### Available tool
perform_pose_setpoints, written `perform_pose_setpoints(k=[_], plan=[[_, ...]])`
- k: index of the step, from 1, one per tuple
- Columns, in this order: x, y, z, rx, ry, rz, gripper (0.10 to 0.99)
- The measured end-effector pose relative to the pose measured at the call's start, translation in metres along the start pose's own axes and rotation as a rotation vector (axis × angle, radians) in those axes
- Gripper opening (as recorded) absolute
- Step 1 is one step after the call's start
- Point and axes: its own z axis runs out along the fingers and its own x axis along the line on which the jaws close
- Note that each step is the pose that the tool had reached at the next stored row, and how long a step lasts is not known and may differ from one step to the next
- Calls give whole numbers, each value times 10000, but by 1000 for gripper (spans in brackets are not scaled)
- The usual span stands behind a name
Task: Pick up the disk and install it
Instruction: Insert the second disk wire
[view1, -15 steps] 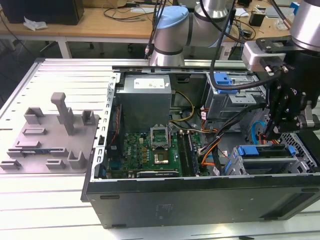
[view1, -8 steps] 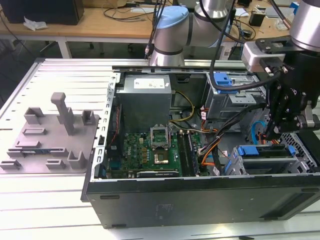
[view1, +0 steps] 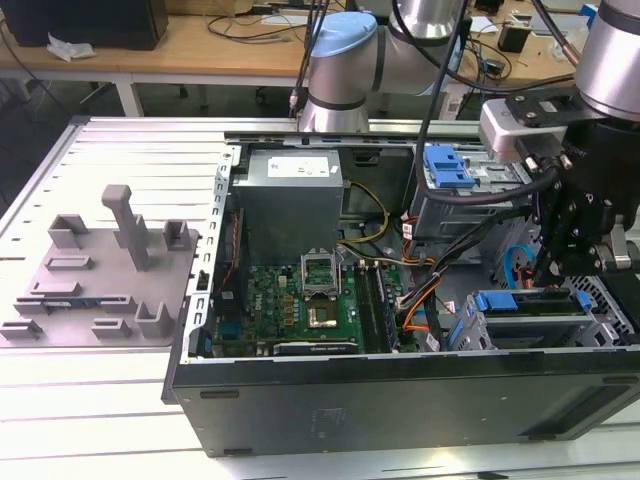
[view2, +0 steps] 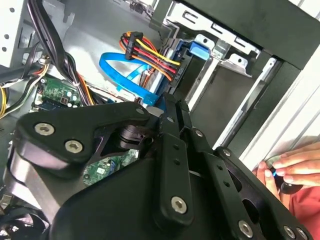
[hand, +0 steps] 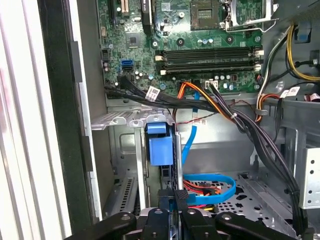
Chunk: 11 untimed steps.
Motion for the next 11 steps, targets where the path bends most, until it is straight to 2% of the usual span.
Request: perform_pose_setpoints(k=[3,6,11], plan=[[5,2,12,29,-80,-276,161],[12,2,22,100,-142,-425,161],[29,4,36,118,-183,-457,161]])
